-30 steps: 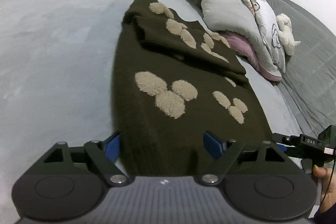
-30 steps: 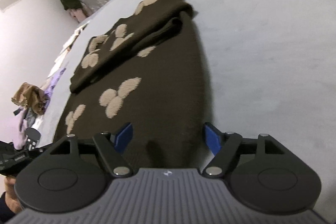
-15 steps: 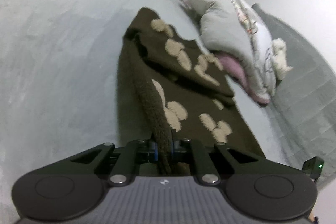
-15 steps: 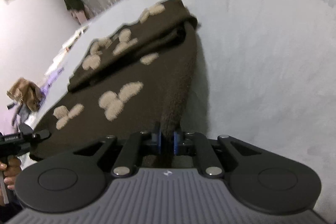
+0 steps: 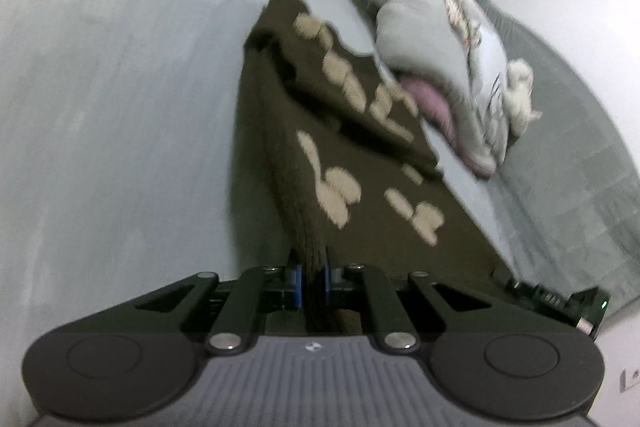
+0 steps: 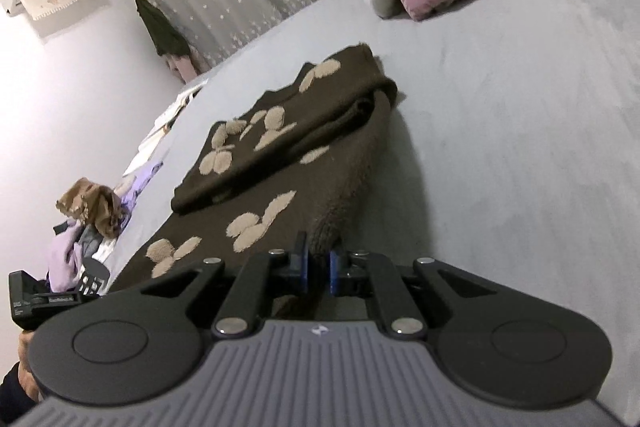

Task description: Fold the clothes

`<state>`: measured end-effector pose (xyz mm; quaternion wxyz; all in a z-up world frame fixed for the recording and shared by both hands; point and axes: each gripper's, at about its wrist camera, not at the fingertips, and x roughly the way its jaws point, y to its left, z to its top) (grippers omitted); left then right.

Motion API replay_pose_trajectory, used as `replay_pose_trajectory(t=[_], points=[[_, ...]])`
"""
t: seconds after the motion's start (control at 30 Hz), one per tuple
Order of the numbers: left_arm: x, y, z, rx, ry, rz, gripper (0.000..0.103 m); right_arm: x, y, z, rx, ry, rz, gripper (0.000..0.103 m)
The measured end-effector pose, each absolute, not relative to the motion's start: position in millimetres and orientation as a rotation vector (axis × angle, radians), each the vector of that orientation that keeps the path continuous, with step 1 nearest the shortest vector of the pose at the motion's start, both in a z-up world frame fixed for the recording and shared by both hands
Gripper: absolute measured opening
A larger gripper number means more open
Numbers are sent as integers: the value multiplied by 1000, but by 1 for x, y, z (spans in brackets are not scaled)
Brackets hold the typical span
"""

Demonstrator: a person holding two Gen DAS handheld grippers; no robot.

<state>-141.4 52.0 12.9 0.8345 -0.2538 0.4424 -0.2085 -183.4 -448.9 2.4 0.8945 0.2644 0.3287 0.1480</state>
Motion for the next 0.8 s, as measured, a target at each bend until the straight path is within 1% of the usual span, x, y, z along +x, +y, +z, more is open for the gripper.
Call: replay_pose_trajectory(t=[0.07,0.13,0.17,0.2,0.23,0.27,0.3,0.33,0.37,0.4,0.43,0.47,0.57,0.63,0.7,0.8], points=[[-149,53,11,-493,958,-442,10,-194,-450,-6,559,710,312,10],[-149,62,18,-466,935,-437,12,-201,-450,-11,558,736,321,11],[-144,72,23,-470,905,-420,17,-202,-452,-11,566,738,333,12],[-137,77,31,-461,867,-403,24,-200,-456,-6,552,730,342,19],[-128,80,41,-435,829,-380,36,-197,-459,0,530,718,347,26],[-118,82,50,-405,793,-366,46,-192,-461,11,478,686,321,47],[-103,79,60,-366,764,-370,49,-184,-464,24,423,640,276,73],[-89,76,69,-328,735,-374,54,-172,-466,36,385,589,236,83],[-74,73,78,-289,705,-378,60,-167,-468,43,374,560,226,84],[-59,70,86,-256,676,-377,63,-148,-472,53,386,505,250,84],[-42,66,90,-237,648,-364,68,-121,-478,59,427,466,303,84],[-23,62,93,-224,624,-352,72,-104,-481,60,459,453,336,84],[45,57,86,-232,626,-337,75,-23,-491,54,508,477,357,84],[79,57,74,-249,642,-334,77,49,-496,38,511,566,319,84],[107,59,61,-277,658,-341,79,81,-499,24,574,600,339,84],[144,69,34,-366,688,-380,79,115,-501,8,621,577,405,84]])
